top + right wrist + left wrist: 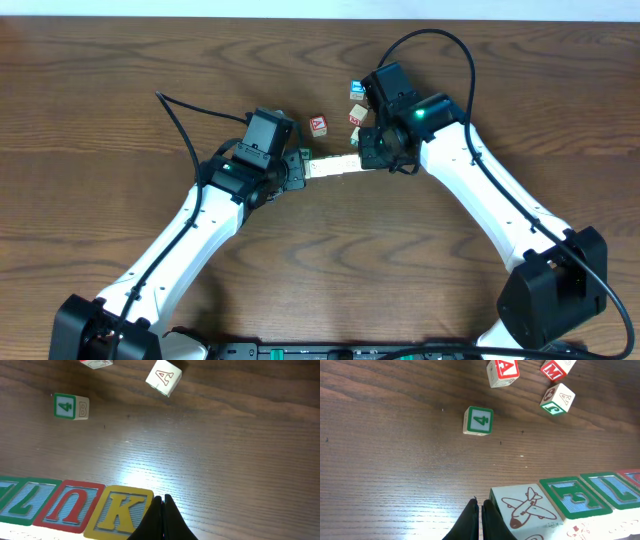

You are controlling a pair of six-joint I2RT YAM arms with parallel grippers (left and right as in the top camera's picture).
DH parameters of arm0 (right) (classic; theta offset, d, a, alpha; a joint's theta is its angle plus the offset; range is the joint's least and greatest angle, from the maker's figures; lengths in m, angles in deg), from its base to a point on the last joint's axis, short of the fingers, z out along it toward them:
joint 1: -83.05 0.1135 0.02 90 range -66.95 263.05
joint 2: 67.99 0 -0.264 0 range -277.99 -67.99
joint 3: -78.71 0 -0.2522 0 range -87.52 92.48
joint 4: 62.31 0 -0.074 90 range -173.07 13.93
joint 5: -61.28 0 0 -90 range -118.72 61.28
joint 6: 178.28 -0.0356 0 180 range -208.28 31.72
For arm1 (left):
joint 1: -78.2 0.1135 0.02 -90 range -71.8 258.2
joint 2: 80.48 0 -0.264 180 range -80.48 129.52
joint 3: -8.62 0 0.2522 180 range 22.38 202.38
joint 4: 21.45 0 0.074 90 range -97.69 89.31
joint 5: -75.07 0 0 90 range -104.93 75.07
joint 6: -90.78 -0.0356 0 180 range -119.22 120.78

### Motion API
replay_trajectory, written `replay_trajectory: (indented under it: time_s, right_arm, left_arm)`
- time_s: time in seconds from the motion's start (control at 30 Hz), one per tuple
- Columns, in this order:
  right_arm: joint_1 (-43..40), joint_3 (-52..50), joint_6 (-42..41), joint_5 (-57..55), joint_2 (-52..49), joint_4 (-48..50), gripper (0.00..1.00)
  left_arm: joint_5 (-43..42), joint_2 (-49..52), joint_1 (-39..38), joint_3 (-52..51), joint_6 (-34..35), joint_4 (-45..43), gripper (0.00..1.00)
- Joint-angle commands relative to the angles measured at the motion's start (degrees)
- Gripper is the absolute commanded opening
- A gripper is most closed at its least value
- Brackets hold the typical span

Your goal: Lift 5 blocks

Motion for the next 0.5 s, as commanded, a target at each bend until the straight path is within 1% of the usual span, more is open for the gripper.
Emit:
replay_trajectory:
  time_s: [0.0,0.47]
  right_arm:
    - [5.9,1.8,-0.3,13.4,-0.8,1.6,0.01]
    - [6.4,1.7,-0.3,13.4,-3.3,1.7,0.01]
  left_arm:
    - [-11.9,0.8,-4.2,4.9,1.4,-2.4,0.07]
    - [-11.8,2.6,-4.3,4.8,1.4,-2.3,0.07]
